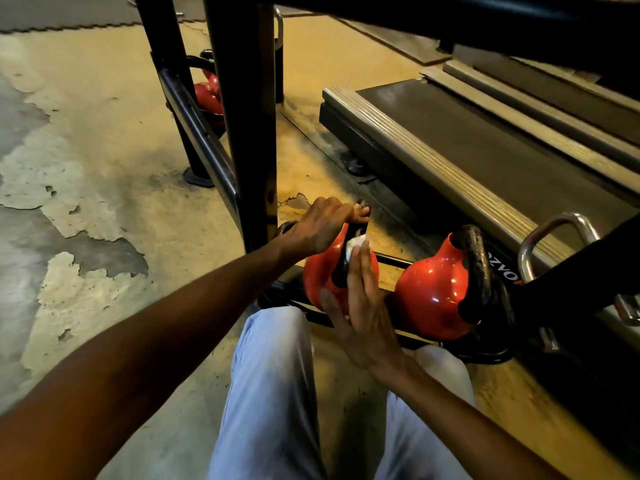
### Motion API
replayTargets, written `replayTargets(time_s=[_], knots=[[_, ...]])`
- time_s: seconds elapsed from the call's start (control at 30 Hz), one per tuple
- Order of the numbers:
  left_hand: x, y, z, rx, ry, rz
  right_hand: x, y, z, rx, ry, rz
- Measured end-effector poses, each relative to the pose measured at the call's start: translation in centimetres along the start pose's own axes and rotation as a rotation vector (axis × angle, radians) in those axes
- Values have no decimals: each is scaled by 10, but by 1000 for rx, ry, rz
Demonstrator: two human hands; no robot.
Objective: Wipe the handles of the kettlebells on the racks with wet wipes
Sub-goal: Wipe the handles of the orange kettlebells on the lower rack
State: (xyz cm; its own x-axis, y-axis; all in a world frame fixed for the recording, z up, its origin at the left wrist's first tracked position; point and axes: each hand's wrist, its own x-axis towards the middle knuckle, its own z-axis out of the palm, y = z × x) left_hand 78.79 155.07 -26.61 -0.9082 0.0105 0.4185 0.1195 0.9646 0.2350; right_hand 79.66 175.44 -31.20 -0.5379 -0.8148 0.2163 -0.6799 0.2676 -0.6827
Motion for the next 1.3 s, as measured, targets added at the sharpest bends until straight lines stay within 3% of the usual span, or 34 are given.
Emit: replayTargets(time_s=[0.07,0.17,0.3,0.37,0.53,0.63,0.87,1.0,1.2,1.3], knots=[[2,-14,9,6,-74,-34,19,-9,-2,410,-16,231],[3,-24,24,26,-127,-13,60,8,-16,1006,141,472],[-3,0,4,-91,-182,-54,93,38,-48,1372,74,758],[-6,12,-4,-176,-227,-65,96,42,-52,1392,4,807],[-27,13,-1,30,-290,107,80,49,-50,1333,-136,783],[-33,13,3,42,-315,186,75,46,-56,1351,-122,785],[-36,13,1,30,-332,162,101,36,-65,1513,89,857],[-42,12,-5,-16,-276,135,127,29,-72,1423,-7,927],[-40,1,-12,-5,-225,44,103,42,-62,1324,-250,854],[-42,6,-5,-14,-245,42,83,35,-62,1273,-176,784]])
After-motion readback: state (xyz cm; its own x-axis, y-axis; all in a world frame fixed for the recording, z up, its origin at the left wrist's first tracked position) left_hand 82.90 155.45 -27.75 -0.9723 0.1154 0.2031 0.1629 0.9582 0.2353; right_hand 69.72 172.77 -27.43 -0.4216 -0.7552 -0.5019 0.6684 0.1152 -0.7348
